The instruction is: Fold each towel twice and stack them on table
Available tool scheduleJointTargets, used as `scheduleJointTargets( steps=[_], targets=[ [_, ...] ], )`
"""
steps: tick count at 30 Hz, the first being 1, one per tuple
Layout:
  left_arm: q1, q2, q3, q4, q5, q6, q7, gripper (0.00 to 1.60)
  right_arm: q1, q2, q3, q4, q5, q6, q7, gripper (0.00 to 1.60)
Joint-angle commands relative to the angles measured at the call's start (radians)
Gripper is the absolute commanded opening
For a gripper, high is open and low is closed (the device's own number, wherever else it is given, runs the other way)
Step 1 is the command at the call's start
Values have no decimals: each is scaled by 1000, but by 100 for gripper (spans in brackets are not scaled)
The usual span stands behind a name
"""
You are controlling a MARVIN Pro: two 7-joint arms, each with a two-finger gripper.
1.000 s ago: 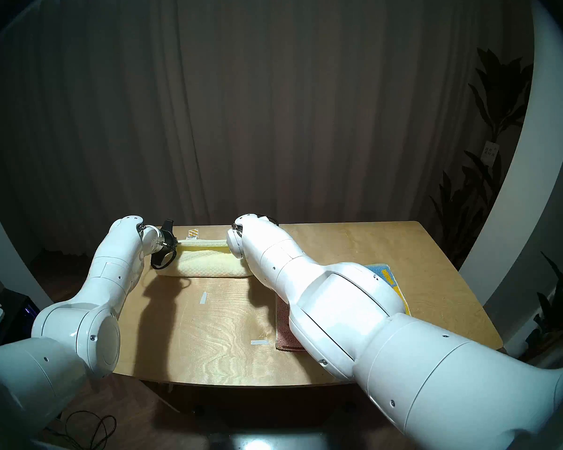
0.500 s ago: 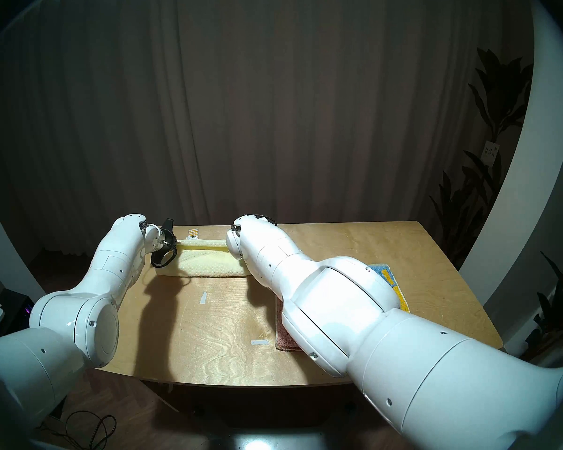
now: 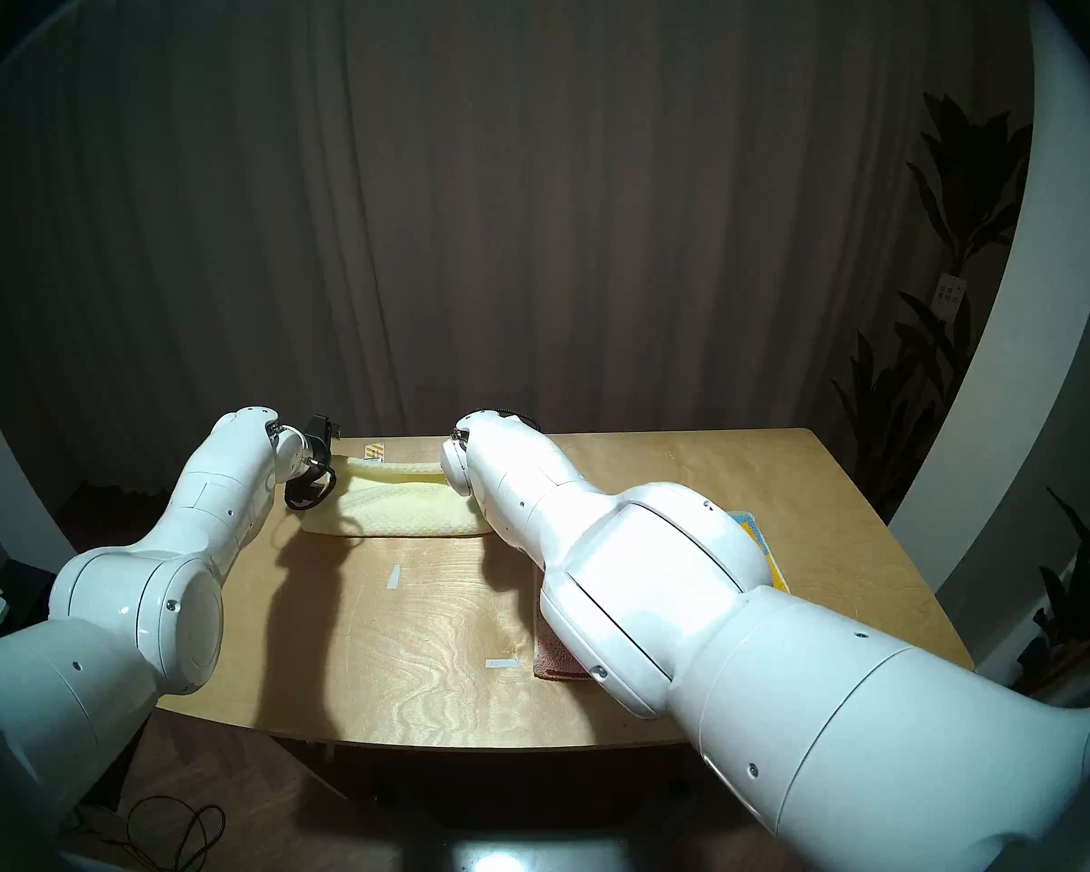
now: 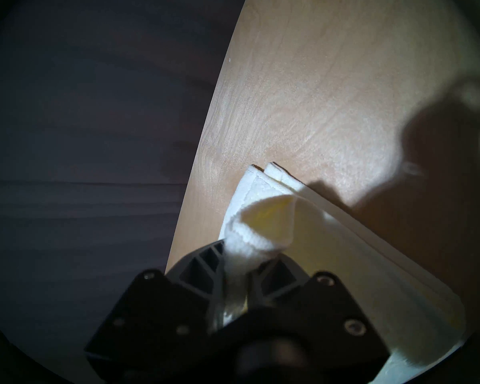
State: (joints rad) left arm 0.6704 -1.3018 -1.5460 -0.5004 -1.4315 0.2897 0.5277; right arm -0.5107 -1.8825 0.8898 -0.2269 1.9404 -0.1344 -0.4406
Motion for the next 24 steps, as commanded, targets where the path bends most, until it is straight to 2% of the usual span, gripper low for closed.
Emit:
scheduleJointTargets(
  steps=[1,14,15,18,22,24],
  targets=[
    [-61,4,4,3,8,-16,-29,160,48,-13,5,-3,0,2,23,66],
    [-73,6,20,16,25,-37,-70,160,75,-13,13,5,-12,11,50,77],
    [-73,6,20,16,25,-38,-73,160,77,-12,13,5,-13,12,52,80],
    [-70,6,22,16,27,-43,-87,160,83,-10,16,9,-16,17,57,101],
    [-61,8,24,5,30,-53,-118,160,88,-5,19,15,-20,26,72,100],
    [-52,11,24,-7,31,-60,-139,160,91,-3,21,16,-21,31,80,110]
  ],
)
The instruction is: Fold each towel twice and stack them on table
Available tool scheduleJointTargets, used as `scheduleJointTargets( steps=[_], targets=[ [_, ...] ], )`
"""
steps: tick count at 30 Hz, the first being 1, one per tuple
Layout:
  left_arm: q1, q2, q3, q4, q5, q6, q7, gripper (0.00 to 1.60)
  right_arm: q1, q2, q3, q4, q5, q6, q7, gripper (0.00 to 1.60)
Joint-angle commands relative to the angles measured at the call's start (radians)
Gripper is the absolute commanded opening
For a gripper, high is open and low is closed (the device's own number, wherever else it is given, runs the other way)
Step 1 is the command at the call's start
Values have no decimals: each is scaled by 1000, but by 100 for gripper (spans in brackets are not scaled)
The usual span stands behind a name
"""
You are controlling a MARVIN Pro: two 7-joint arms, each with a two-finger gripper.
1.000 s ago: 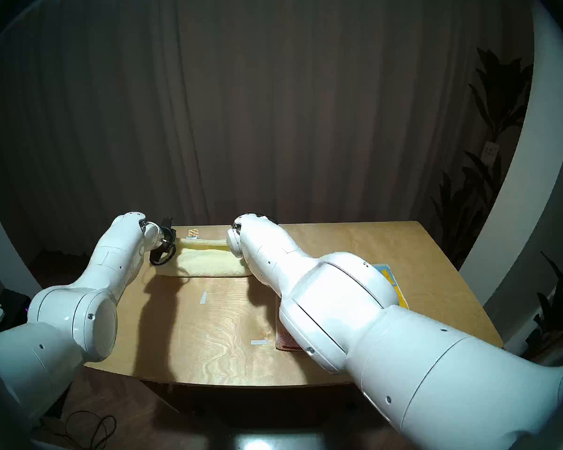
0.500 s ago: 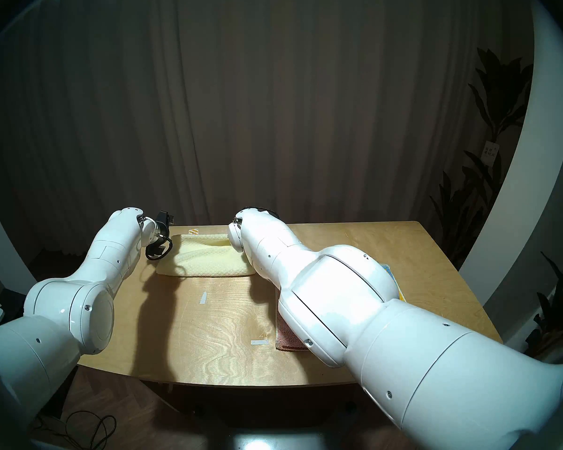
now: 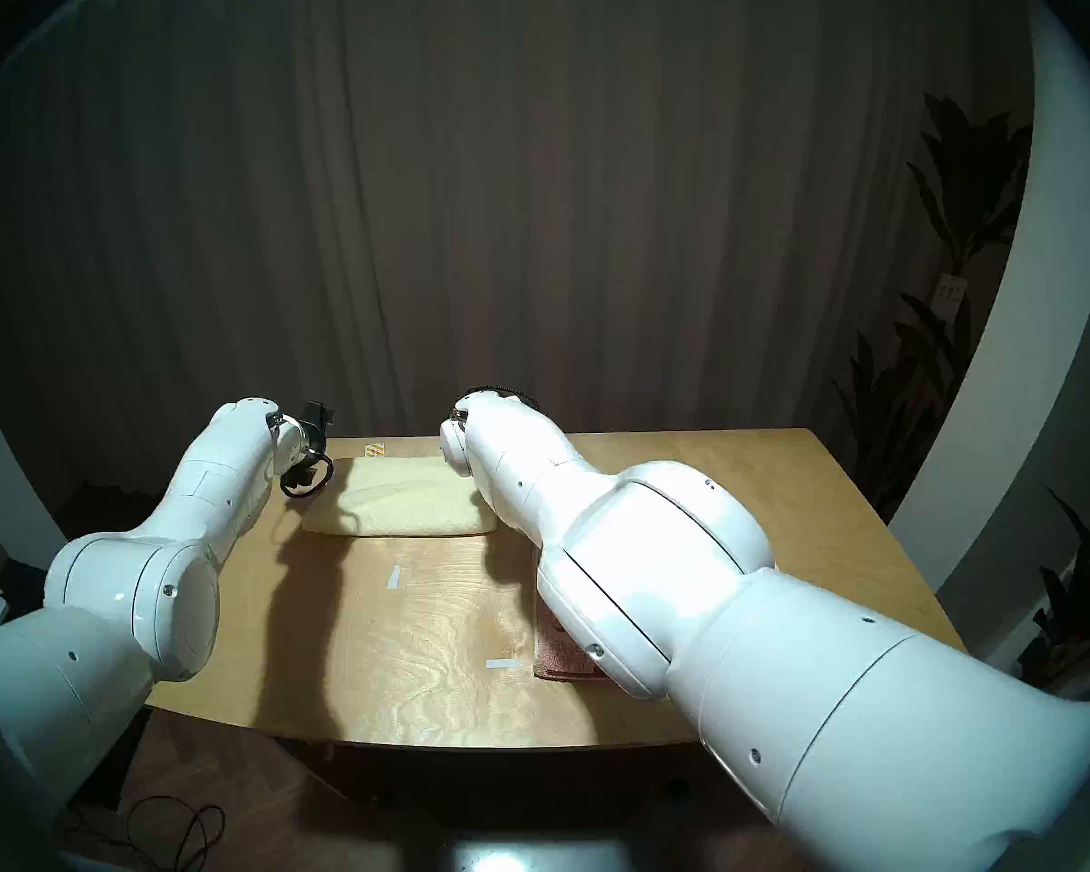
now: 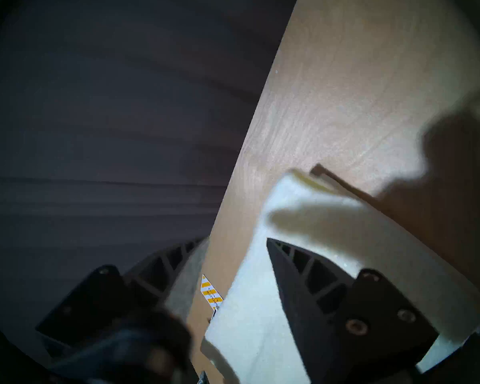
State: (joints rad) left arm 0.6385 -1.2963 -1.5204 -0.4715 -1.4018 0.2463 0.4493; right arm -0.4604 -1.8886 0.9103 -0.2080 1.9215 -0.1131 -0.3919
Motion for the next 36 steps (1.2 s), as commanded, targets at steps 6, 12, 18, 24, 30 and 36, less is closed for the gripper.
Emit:
scheduleJointTargets(
  steps=[6,12,18,24,30,36],
  targets=[
    [46,21,1,-124,8,-37,-143,160,41,15,-3,-9,-17,29,79,129],
    [112,35,11,-200,21,-42,-194,160,35,32,-19,-25,-42,27,112,160],
    [171,44,38,-264,53,-46,-206,160,35,59,-61,-19,-85,13,132,160],
    [211,55,68,-296,83,-56,-211,160,28,85,-106,-7,-129,0,142,160],
    [239,66,93,-333,111,-73,-220,160,14,113,-140,7,-161,-15,150,160],
    [263,79,111,-376,137,-95,-230,160,-2,132,-176,17,-192,-28,160,160]
  ],
)
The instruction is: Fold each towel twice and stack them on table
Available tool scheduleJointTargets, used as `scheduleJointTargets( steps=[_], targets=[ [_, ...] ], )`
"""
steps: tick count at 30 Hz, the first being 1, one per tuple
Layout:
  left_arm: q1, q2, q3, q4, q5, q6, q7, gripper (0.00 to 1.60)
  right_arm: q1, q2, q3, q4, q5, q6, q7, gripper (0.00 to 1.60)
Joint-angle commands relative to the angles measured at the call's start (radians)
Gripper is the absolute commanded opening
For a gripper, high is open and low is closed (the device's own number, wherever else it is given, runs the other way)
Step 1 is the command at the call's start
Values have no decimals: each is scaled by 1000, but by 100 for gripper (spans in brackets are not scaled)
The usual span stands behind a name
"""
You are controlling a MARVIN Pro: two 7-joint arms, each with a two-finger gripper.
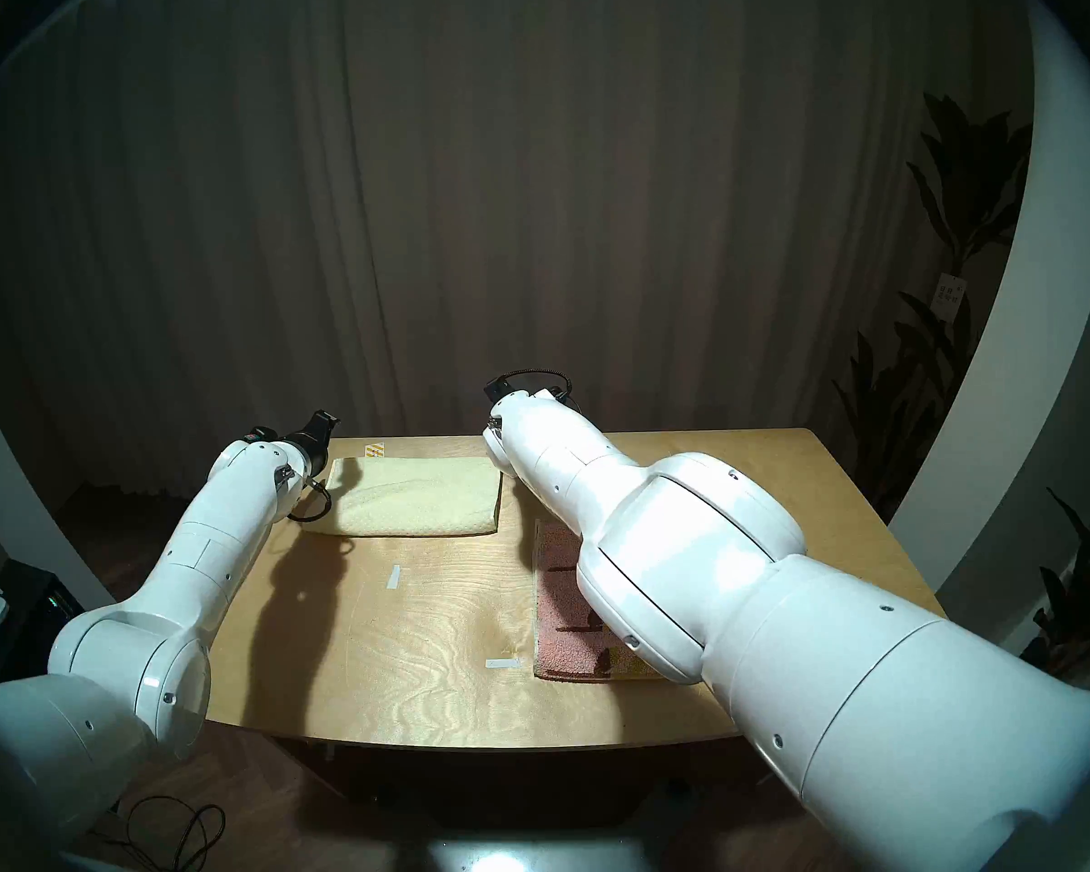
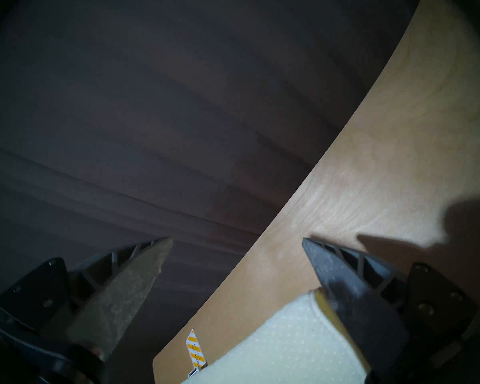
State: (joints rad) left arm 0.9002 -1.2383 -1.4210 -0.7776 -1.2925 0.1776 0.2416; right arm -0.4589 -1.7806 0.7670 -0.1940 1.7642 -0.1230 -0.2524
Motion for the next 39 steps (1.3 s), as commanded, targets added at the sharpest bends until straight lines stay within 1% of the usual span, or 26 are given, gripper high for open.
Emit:
scheduleJointTargets(
  steps=[1,8,20,39],
  targets=[
    [4,22,13,-74,30,-29,-24,160,-6,26,-36,4,-38,-19,21,160],
    [40,36,36,-122,58,-51,-36,160,-20,45,-81,8,-78,-36,40,160],
    [90,61,69,-176,100,-79,-48,160,-29,73,-146,5,-135,-61,73,160],
    [201,107,122,-264,170,-131,-61,160,-52,118,-245,4,-225,-111,129,160]
  ],
)
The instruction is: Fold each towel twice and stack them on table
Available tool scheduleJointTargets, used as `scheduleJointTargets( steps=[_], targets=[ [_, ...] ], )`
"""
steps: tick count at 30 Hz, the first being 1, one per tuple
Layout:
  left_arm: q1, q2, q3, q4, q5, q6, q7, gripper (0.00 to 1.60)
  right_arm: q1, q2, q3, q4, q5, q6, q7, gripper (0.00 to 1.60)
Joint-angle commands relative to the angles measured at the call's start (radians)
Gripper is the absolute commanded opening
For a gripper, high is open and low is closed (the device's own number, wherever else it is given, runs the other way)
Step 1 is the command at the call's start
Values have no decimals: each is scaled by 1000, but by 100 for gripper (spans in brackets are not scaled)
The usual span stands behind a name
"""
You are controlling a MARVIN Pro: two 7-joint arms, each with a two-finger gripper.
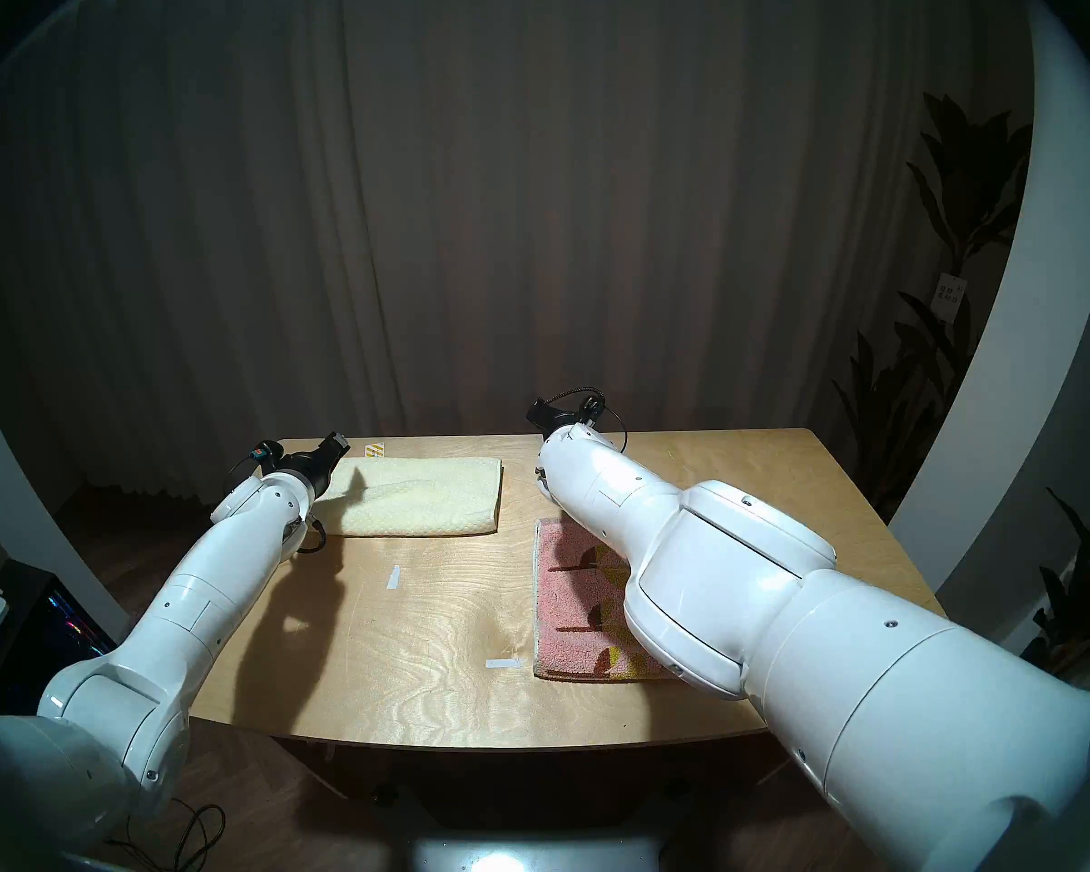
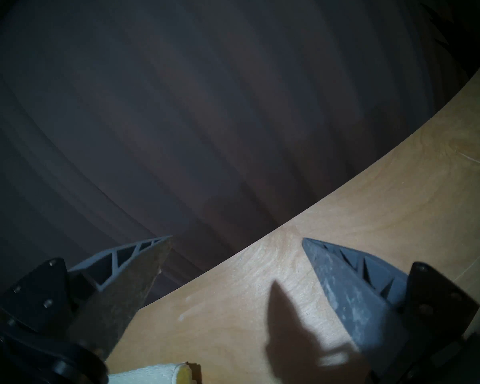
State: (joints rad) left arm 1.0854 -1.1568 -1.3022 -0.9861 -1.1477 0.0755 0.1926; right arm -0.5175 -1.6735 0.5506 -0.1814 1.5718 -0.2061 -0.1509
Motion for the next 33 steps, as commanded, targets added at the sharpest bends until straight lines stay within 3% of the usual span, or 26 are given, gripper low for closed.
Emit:
scheduleJointTargets(
  steps=[1,33],
  targets=[
    [21,28,6,-60,29,-32,-12,160,5,13,-34,-8,-37,-30,30,160],
    [176,121,11,-275,131,-147,-38,160,-39,88,-169,-12,-161,-134,120,160]
  ],
)
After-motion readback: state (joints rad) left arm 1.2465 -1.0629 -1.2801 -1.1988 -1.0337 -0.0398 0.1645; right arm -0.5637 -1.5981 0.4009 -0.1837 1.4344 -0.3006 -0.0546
